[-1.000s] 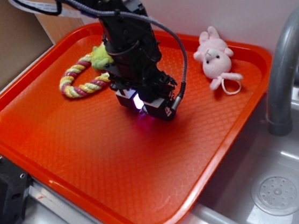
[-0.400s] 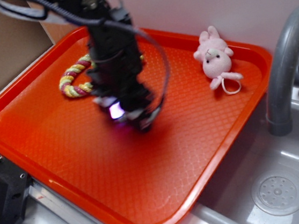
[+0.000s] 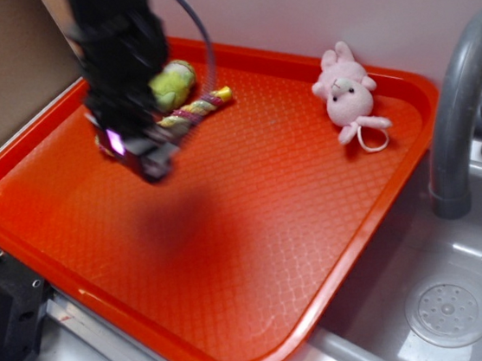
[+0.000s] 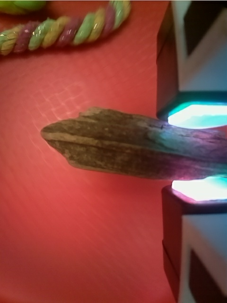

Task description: Grab the wood chip.

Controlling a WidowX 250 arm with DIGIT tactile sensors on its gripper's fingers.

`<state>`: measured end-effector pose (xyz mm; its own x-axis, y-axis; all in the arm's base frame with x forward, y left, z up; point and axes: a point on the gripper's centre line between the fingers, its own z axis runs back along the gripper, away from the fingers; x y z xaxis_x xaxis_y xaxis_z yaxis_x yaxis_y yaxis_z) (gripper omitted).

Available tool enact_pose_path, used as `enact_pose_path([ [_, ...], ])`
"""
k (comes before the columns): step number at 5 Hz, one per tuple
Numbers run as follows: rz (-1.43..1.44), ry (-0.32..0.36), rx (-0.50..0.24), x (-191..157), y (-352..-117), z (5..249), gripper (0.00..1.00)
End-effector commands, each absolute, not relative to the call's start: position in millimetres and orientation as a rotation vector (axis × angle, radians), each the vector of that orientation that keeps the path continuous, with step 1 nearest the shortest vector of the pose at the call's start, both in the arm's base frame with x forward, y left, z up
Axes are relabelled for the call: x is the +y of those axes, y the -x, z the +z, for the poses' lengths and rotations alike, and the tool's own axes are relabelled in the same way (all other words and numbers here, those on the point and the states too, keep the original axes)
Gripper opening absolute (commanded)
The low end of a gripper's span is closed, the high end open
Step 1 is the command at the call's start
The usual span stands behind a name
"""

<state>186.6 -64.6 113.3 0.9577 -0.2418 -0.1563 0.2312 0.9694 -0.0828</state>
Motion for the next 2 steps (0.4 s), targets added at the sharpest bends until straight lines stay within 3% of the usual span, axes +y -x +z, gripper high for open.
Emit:
enact_pose_path([
  [1,-0.122,0.035,-0.003,-46.6,-156.5,199.7,0.00],
  [2,-0.033,0.070,-0.051,-37.3,-147.4,218.4,0.00],
])
